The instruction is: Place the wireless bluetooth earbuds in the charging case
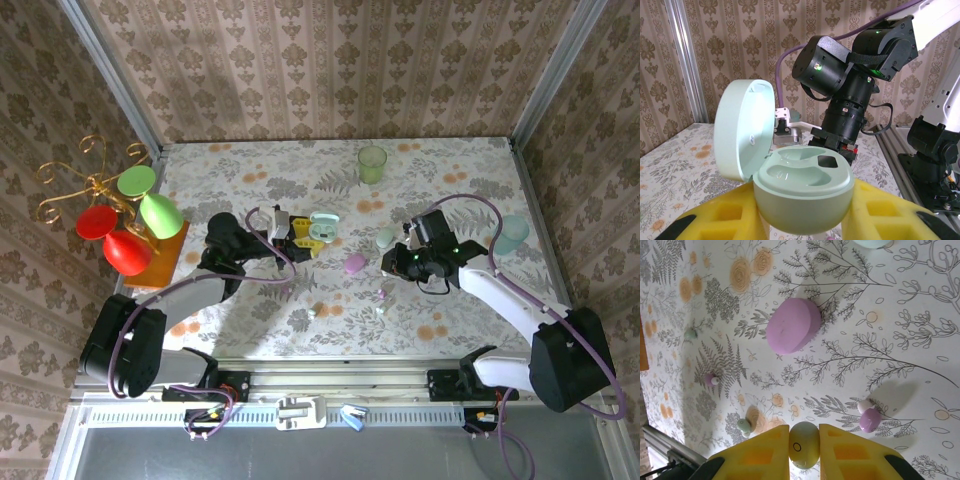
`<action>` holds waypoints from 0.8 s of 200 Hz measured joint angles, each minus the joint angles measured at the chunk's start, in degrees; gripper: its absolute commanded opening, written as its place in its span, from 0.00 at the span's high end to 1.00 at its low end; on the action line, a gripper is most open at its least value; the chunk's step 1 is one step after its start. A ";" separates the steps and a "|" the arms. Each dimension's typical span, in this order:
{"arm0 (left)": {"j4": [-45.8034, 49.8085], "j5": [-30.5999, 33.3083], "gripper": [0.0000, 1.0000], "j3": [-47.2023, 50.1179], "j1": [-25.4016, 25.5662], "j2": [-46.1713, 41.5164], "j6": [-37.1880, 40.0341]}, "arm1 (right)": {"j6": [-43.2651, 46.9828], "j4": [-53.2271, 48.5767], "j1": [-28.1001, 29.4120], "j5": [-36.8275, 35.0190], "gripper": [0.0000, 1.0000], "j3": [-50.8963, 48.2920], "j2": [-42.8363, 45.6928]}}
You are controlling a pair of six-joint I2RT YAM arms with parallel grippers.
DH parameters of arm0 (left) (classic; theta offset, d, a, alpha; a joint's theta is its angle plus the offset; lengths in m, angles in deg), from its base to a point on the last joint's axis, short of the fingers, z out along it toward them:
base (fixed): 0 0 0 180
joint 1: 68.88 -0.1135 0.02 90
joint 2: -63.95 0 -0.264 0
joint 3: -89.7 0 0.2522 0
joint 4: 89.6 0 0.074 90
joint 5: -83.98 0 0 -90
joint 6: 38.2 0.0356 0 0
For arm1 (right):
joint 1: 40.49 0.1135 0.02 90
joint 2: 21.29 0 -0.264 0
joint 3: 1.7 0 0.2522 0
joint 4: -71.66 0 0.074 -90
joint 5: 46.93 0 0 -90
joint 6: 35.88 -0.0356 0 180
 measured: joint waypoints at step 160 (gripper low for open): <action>0.02 -0.04 0.69 0.00 0.02 0.15 -0.02 | 10.27 6.82 4.44 13.46 0.82 11.13 5.62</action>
